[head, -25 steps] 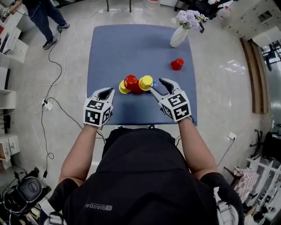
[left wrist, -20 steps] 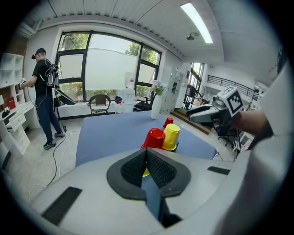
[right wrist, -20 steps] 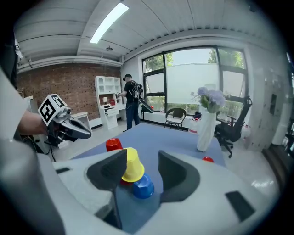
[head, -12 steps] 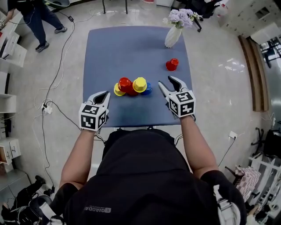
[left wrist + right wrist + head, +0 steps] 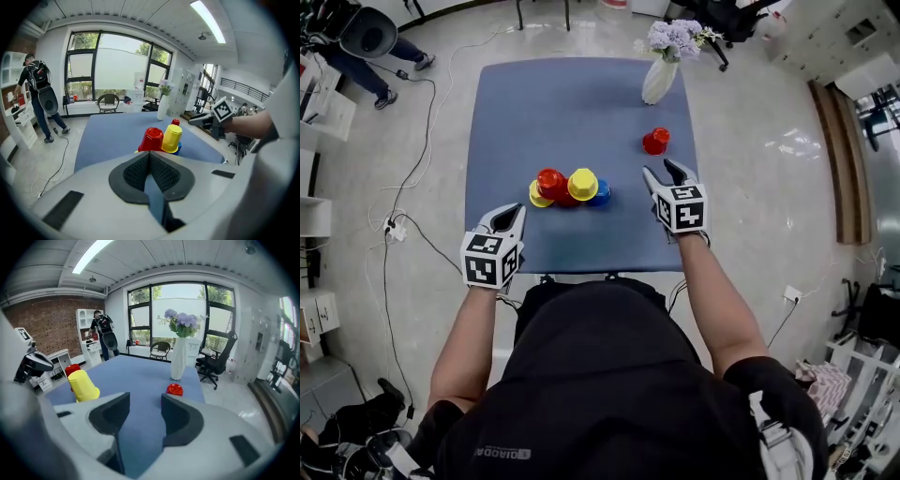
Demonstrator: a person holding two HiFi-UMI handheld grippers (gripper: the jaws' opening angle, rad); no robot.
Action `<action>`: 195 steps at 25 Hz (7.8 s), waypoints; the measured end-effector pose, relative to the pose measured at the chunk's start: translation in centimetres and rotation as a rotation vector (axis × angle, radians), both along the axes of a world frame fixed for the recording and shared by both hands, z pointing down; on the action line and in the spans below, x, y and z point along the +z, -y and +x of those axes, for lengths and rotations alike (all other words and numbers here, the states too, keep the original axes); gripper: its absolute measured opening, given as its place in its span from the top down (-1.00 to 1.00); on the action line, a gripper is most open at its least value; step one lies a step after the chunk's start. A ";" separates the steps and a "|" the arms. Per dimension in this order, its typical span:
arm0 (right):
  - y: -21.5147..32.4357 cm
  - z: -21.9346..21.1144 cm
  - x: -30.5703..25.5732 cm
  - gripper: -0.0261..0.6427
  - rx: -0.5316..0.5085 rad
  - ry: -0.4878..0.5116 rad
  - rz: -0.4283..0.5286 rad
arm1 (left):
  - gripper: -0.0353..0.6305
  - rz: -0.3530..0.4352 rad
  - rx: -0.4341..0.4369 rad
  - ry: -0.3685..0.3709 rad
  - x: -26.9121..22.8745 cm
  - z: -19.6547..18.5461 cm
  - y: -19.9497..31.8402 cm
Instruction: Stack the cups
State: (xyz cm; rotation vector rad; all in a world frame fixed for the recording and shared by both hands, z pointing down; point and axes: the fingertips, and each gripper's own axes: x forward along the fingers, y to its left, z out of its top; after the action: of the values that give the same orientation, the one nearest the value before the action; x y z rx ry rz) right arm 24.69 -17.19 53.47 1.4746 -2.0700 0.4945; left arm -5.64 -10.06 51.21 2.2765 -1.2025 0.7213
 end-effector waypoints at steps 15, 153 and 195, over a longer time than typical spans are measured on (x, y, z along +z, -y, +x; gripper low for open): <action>7.3 5.0 4.3 0.28 0.071 -0.085 -0.069 | 0.88 -0.009 -0.068 0.025 -0.5 -0.2 -0.8; -4.5 -15.8 -11.1 0.28 -0.297 0.101 0.096 | 0.88 0.014 0.114 -0.064 -1.6 -1.6 0.5; -12.0 -14.9 -1.5 0.92 -0.169 0.259 -0.087 | 0.88 -0.016 0.115 -0.088 0.1 -0.8 -2.4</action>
State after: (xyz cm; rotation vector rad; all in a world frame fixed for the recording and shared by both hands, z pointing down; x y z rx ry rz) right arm 9.76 -5.21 51.97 1.2262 -2.3156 0.7303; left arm -6.49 -7.62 51.35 2.3532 -1.0293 0.6622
